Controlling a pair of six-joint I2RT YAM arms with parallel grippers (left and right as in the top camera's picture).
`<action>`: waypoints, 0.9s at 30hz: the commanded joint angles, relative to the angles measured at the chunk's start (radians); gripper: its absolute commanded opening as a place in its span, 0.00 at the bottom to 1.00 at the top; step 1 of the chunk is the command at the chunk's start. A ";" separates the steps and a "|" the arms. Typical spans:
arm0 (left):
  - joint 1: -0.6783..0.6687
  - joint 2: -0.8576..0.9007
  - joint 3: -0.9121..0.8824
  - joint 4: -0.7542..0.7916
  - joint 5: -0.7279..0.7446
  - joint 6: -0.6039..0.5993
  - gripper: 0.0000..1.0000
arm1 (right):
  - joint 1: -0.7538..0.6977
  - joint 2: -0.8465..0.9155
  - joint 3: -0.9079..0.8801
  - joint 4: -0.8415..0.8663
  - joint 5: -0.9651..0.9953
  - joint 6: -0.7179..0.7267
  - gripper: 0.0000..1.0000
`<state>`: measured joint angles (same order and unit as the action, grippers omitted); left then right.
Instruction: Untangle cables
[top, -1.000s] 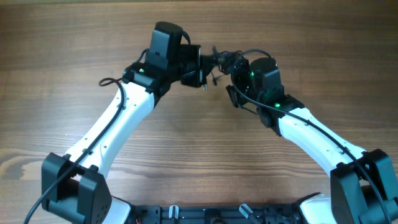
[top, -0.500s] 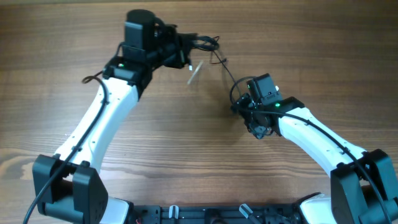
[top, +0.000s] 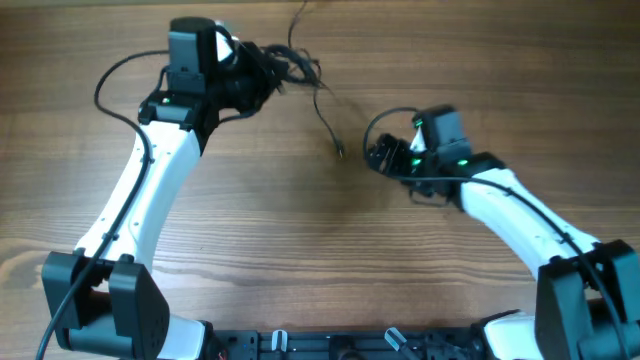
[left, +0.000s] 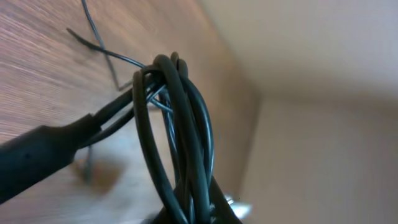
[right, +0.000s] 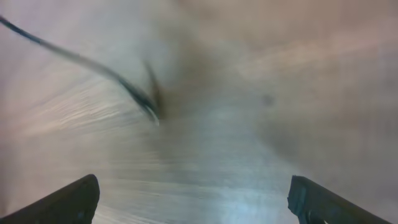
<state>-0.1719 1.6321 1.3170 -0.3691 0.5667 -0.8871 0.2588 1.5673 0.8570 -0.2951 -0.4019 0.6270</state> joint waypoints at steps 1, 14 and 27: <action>-0.037 -0.022 0.011 -0.142 0.102 0.658 0.04 | -0.159 0.009 0.001 0.074 -0.505 -0.339 1.00; -0.409 -0.022 0.011 -0.356 0.104 1.176 0.04 | -0.213 0.013 0.001 0.252 -0.819 -0.662 0.81; -0.377 -0.022 0.011 -0.324 0.134 1.167 0.04 | -0.204 0.013 0.001 0.031 -0.746 -0.723 0.04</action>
<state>-0.5594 1.6306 1.3186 -0.6922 0.6975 0.2577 0.0505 1.5681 0.8570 -0.3054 -1.2007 -0.2489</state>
